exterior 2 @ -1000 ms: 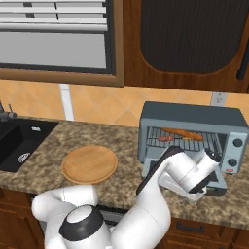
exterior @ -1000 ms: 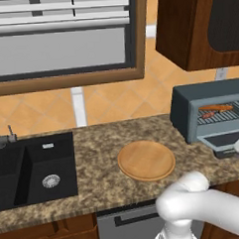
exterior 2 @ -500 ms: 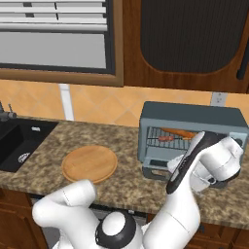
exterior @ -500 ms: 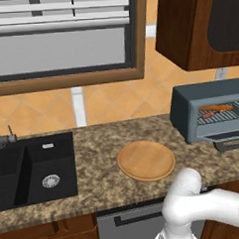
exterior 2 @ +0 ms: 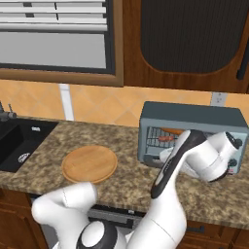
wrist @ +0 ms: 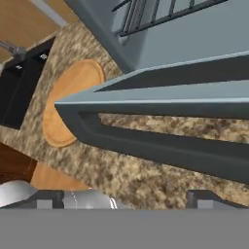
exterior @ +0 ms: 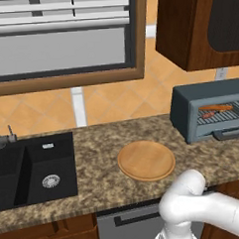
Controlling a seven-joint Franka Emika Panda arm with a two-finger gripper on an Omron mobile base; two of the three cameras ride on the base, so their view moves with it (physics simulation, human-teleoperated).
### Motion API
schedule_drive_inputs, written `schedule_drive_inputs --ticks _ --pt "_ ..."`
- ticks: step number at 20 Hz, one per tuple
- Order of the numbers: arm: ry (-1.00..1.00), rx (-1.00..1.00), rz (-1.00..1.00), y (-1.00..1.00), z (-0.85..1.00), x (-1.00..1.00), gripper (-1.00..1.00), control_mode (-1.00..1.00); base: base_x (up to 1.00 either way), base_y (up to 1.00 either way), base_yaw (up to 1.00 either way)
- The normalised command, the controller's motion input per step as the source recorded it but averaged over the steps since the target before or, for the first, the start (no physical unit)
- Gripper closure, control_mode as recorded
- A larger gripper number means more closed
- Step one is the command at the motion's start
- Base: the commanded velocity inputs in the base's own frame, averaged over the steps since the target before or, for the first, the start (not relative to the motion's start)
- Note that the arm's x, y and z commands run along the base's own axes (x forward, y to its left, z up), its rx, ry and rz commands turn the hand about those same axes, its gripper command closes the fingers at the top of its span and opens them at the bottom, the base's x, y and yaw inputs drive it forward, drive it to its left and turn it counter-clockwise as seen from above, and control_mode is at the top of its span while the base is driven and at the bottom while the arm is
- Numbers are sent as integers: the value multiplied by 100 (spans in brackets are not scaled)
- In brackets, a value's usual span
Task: Pick up the kebab skewer and baguette bread, and place them inside the toaster oven. Close the toaster oven door and start by setting the timer.
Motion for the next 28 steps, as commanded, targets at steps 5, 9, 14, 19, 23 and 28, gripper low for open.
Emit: schedule_drive_inputs --ticks 5,9,14,19,23,28 --pt "-35 -5 -17 72 0 100 -100 -100 0 0 0" --pt "-25 -3 -14 35 0 100 -100 -100 0 0 0" --pt "-21 -3 -13 37 0 99 -100 -100 0 0 0" --pt "-8 -1 -8 5 16 64 -100 -100 0 0 0" --pt "0 0 -6 -5 27 29 -100 -100 0 0 0" --pt "0 0 -2 -2 11 -12 -100 -100 0 0 0"
